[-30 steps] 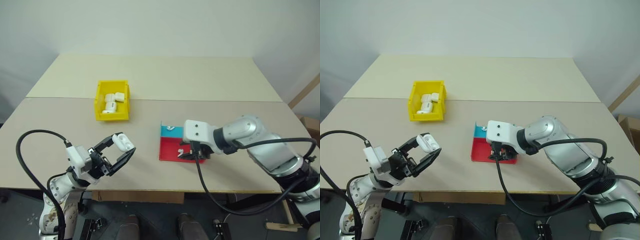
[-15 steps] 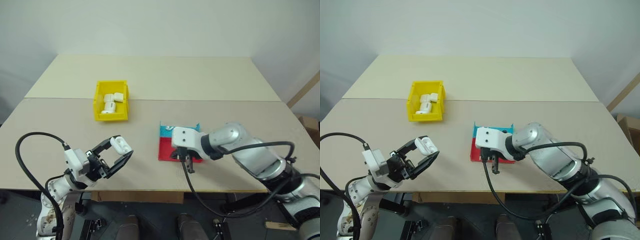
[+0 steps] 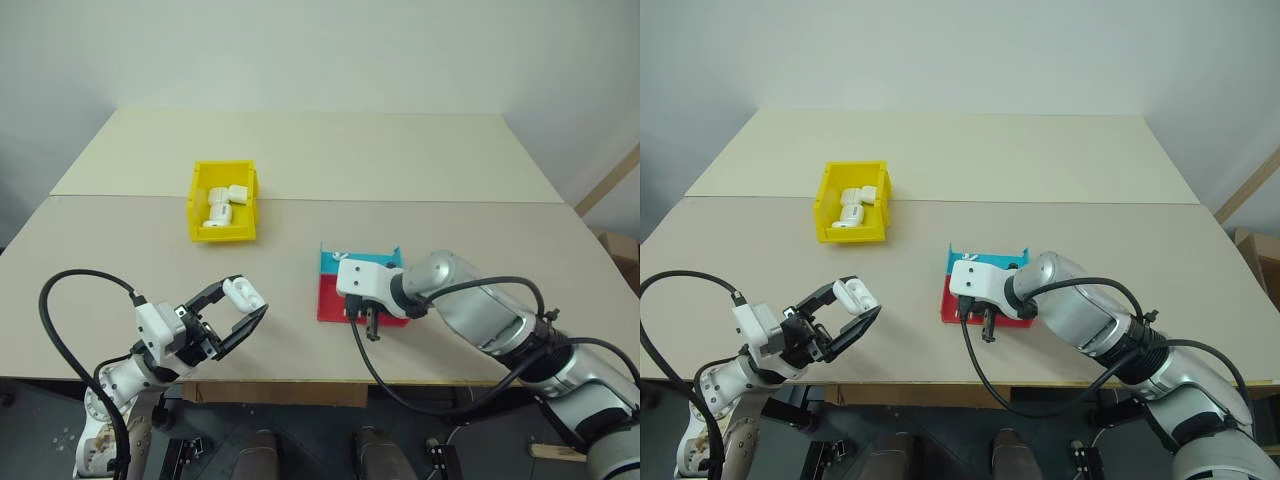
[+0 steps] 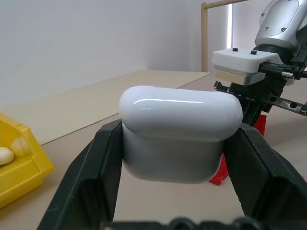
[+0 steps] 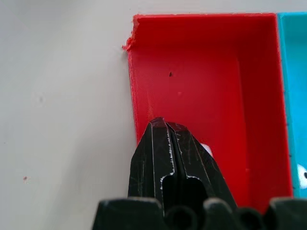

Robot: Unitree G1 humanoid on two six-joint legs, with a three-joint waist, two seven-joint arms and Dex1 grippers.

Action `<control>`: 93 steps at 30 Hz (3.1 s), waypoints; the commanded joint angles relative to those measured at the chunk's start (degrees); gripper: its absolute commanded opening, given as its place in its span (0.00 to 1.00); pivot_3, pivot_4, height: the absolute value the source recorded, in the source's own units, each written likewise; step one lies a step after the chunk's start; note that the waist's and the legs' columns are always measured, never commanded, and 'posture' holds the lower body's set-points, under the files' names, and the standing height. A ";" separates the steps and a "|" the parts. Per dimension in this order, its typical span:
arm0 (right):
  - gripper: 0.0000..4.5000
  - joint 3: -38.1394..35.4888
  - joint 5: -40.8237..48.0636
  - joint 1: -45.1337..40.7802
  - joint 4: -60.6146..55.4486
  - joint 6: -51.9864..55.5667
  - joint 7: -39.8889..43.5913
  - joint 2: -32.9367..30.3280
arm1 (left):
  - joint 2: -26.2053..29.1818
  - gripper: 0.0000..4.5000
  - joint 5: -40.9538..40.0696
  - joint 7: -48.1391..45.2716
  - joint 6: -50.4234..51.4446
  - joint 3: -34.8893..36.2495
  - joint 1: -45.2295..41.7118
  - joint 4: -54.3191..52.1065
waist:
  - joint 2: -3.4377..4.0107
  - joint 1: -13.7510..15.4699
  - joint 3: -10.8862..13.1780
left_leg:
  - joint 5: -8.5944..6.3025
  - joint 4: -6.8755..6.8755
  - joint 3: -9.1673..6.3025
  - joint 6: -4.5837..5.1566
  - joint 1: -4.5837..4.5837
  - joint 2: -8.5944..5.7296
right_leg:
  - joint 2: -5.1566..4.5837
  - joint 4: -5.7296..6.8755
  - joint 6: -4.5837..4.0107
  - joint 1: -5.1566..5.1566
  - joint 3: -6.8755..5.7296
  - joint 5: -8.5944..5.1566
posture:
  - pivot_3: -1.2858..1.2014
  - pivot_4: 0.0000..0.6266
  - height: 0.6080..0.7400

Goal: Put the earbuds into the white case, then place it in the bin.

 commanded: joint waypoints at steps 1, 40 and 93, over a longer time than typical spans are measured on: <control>0.01 -0.32 -1.78 -0.27 -1.94 -0.30 0.26 -1.90 | 0.80 0.63 0.04 0.60 -0.44 -0.36 0.06 -1.98 | 0.00 0.03 0.00 | 0.00 0.00 0.00 0.00 0.00 0.00 | 0.00 -0.01 0.00 0.00 0.00 0.00 | 0.52 0.24 1.00; 0.58 1.31 -2.06 -8.04 -8.97 6.63 5.67 -7.52 | 2.50 0.63 1.19 -5.43 -8.41 -4.63 1.38 1.37 | 0.01 -0.07 0.01 | 0.00 -0.06 0.02 0.00 -0.02 0.05 | 0.02 -0.10 -0.02 -0.06 -0.01 0.00 | 0.52 0.24 1.00; 0.45 6.40 -3.25 -10.52 5.28 7.99 1.93 1.93 | 4.25 0.63 5.18 -1.53 -8.46 -6.23 3.87 0.70 | 0.03 -0.10 0.02 | 0.00 -0.10 0.02 0.00 -0.04 0.04 | 0.01 -0.13 -0.02 -0.08 -0.03 0.00 | 0.52 0.24 1.00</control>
